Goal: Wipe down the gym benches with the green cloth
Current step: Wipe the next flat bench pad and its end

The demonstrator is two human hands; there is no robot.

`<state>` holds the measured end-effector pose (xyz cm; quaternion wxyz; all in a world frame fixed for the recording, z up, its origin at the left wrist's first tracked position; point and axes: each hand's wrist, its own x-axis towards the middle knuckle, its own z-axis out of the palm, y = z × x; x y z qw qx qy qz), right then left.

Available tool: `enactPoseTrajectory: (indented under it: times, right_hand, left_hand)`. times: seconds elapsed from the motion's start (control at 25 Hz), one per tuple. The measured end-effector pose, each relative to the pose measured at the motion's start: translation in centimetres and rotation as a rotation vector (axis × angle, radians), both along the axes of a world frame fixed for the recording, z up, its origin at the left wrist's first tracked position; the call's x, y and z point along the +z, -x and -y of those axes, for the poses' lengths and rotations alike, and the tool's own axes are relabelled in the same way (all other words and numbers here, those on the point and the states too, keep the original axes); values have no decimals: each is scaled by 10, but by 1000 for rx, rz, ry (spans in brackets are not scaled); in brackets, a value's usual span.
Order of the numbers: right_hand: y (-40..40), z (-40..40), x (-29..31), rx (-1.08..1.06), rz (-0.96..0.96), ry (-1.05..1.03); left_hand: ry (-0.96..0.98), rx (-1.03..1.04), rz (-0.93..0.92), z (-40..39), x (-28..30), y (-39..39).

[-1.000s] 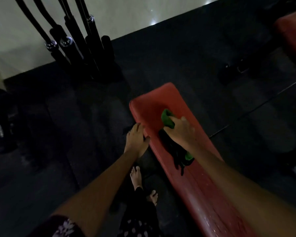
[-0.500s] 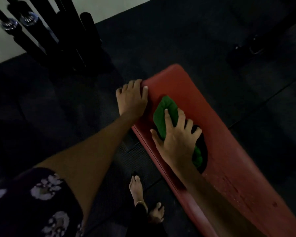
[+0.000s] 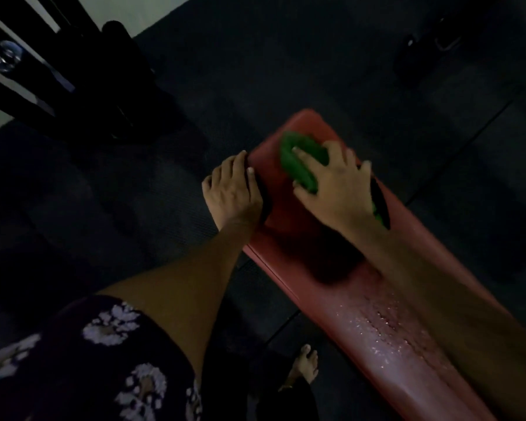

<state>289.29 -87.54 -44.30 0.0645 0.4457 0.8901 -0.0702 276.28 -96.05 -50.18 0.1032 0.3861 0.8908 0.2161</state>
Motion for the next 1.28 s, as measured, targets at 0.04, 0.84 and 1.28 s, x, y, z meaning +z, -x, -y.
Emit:
enactPoseTrajectory:
  times: [0.04, 0.84, 1.28]
  right_hand:
    - [4, -17, 1, -183, 12, 48]
    - [-10, 150, -1, -89, 44, -100]
    - [-24, 119, 7, -662, 6, 98]
  left_hand:
    - [0, -1, 10, -1, 0, 0]
    - [220, -614, 233, 3, 26, 65]
    - [55, -805, -7, -19, 18, 35]
